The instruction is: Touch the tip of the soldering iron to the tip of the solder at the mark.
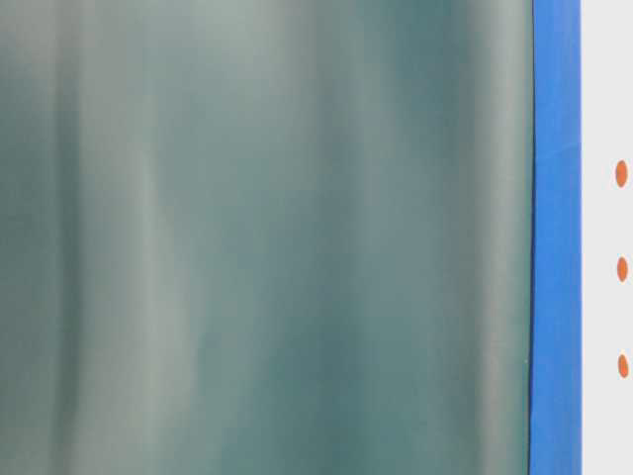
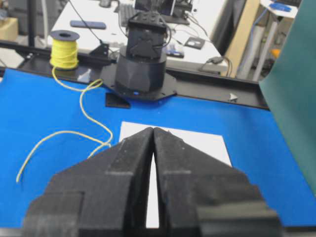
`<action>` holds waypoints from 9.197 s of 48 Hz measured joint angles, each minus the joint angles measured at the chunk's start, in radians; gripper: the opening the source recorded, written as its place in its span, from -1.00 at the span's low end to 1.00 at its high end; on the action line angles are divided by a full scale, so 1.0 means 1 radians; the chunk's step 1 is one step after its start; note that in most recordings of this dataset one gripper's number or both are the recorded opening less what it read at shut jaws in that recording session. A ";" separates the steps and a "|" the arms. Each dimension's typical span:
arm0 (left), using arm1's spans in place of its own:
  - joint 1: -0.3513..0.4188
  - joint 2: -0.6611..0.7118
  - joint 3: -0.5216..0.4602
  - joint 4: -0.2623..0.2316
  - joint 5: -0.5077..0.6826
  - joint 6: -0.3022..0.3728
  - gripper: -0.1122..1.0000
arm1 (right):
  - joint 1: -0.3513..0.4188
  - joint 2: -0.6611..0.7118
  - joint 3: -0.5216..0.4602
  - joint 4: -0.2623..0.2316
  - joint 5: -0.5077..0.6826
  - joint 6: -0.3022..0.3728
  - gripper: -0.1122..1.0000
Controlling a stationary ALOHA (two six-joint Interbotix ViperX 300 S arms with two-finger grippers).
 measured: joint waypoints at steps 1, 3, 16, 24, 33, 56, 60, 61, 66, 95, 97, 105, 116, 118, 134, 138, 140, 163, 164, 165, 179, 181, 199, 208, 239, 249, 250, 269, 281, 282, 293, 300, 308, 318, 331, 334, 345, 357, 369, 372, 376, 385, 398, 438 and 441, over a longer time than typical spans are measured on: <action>-0.002 0.002 -0.002 0.000 0.002 -0.002 -0.80 | 0.002 0.000 0.000 0.000 0.000 0.000 -0.80; -0.015 0.005 -0.002 0.000 0.003 -0.005 -0.80 | 0.005 0.003 -0.002 -0.002 0.002 -0.002 -0.85; -0.130 0.032 -0.003 0.000 0.002 -0.005 -0.80 | 0.127 0.055 -0.020 -0.002 0.018 0.011 -0.91; -0.233 0.081 -0.002 0.000 -0.014 -0.009 -0.79 | 0.258 0.117 -0.023 0.000 0.008 0.034 -0.91; -0.360 0.172 -0.003 -0.002 -0.083 -0.015 -0.63 | 0.354 0.239 -0.034 0.002 -0.051 0.103 -0.65; -0.546 0.634 -0.078 -0.003 -0.204 -0.129 0.66 | 0.514 0.634 -0.133 0.117 -0.100 0.212 0.82; -0.552 0.715 -0.089 -0.003 -0.238 -0.129 0.66 | 0.514 0.696 -0.135 0.152 -0.130 0.212 0.83; -0.552 0.738 -0.092 -0.003 -0.253 -0.129 0.66 | 0.515 0.710 -0.135 0.160 -0.140 0.212 0.83; -0.554 0.831 -0.100 -0.008 -0.307 -0.130 0.66 | 0.517 0.785 -0.137 0.193 -0.192 0.212 0.83; -0.497 1.098 -0.123 -0.029 -0.362 -0.140 0.63 | 0.517 1.095 -0.132 0.327 -0.430 0.204 0.82; -0.491 1.100 -0.123 -0.031 -0.362 -0.140 0.62 | 0.517 1.106 -0.132 0.337 -0.436 0.202 0.81; -0.489 1.098 -0.121 -0.031 -0.341 -0.133 0.45 | 0.517 1.140 -0.140 0.350 -0.443 0.186 0.71; -0.486 1.100 -0.121 -0.025 -0.281 -0.135 -0.33 | 0.517 1.187 -0.161 0.351 -0.448 0.163 0.07; -0.486 1.100 -0.121 -0.023 -0.270 -0.133 -0.47 | 0.515 1.201 -0.164 0.350 -0.453 0.158 -0.14; -0.486 1.095 -0.132 -0.021 -0.225 -0.137 -0.75 | 0.515 1.233 -0.169 0.345 -0.499 0.153 -0.69; -0.488 1.085 -0.135 -0.021 -0.210 -0.138 -0.75 | 0.515 1.232 -0.175 0.342 -0.482 0.153 -0.69; -0.488 1.072 -0.138 -0.021 -0.195 -0.138 -0.75 | 0.514 1.224 -0.179 0.342 -0.459 0.150 -0.69; -0.476 0.802 -0.299 -0.021 0.367 -0.140 -0.75 | 0.459 0.865 -0.245 0.336 0.133 0.069 -0.69; -0.476 0.792 -0.310 -0.021 0.394 -0.140 -0.75 | 0.454 0.851 -0.253 0.336 0.160 0.064 -0.69; -0.476 0.782 -0.321 -0.021 0.422 -0.138 -0.75 | 0.449 0.836 -0.259 0.337 0.186 0.060 -0.69; -0.474 0.732 -0.417 -0.020 0.629 -0.172 -0.75 | 0.417 0.761 -0.360 0.314 0.443 0.048 -0.69; -0.474 0.730 -0.422 -0.018 0.638 -0.184 -0.75 | 0.417 0.761 -0.367 0.308 0.451 0.048 -0.69; -0.360 0.736 -0.453 -0.011 0.704 -0.232 -0.75 | 0.265 0.761 -0.407 0.281 0.637 0.048 -0.69; -0.230 0.758 -0.499 -0.003 0.819 -0.219 -0.75 | 0.132 0.761 -0.437 0.215 0.759 0.051 -0.69; 0.100 0.778 -0.545 0.002 0.899 0.000 -0.75 | -0.193 0.761 -0.451 0.048 0.805 0.051 -0.69; 0.115 0.779 -0.545 0.002 0.896 0.005 -0.75 | -0.196 0.761 -0.453 0.044 0.807 0.051 -0.69; 0.115 0.778 -0.545 0.002 0.896 0.005 -0.75 | -0.196 0.761 -0.451 0.044 0.807 0.051 -0.69; 0.117 0.779 -0.545 0.002 0.897 -0.005 -0.75 | -0.196 0.759 -0.453 0.044 0.808 0.051 -0.69; 0.132 0.776 -0.503 0.002 0.897 -0.023 -0.75 | -0.196 0.761 -0.453 0.043 0.808 0.051 -0.69; 0.133 0.778 -0.500 0.002 0.897 -0.026 -0.75 | -0.196 0.761 -0.453 0.044 0.808 0.051 -0.69; 0.140 0.825 -0.491 0.002 0.881 -0.032 -0.75 | -0.196 0.761 -0.453 0.043 0.807 0.051 -0.69; 0.147 0.836 -0.491 0.002 0.871 -0.035 -0.75 | -0.196 0.761 -0.453 0.043 0.807 0.052 -0.69; 0.152 0.839 -0.489 0.002 0.870 -0.035 -0.75 | -0.195 0.761 -0.454 0.044 0.807 0.052 -0.69; 0.152 0.845 -0.489 0.000 0.870 -0.035 -0.75 | -0.196 0.772 -0.479 0.043 0.807 0.052 -0.69; 0.152 0.848 -0.489 0.002 0.870 -0.034 -0.75 | -0.196 0.845 -0.538 0.043 0.808 0.049 -0.69; 0.152 0.848 -0.489 0.002 0.871 -0.034 -0.75 | -0.195 0.871 -0.561 0.044 0.810 0.048 -0.69; 0.152 0.848 -0.489 0.002 0.871 -0.034 -0.75 | -0.190 0.976 -0.655 0.043 0.842 0.040 -0.69; 0.152 0.848 -0.489 0.002 0.874 -0.034 -0.75 | -0.187 1.055 -0.747 0.037 0.884 0.037 -0.69; 0.152 0.848 -0.489 0.002 0.874 -0.032 -0.75 | -0.187 1.106 -0.790 0.018 0.908 0.035 -0.69; 0.152 0.848 -0.489 0.002 0.874 -0.031 -0.75 | -0.187 1.115 -0.795 0.015 0.916 0.035 -0.69; 0.152 0.848 -0.489 0.000 0.876 -0.029 -0.75 | -0.187 1.118 -0.796 0.014 0.920 0.037 -0.69; 0.152 0.848 -0.489 0.002 0.876 -0.029 -0.75 | -0.187 1.117 -0.798 0.012 0.925 0.035 -0.69; 0.152 0.848 -0.491 0.002 0.881 -0.029 -0.75 | -0.187 1.117 -0.798 0.012 0.939 0.035 -0.69; 0.144 0.856 -0.502 0.002 0.882 -0.029 -0.75 | -0.187 1.117 -0.798 0.009 0.940 0.035 -0.69; 0.144 0.854 -0.500 0.000 0.881 -0.029 -0.75 | -0.186 1.117 -0.798 0.009 0.940 0.035 -0.69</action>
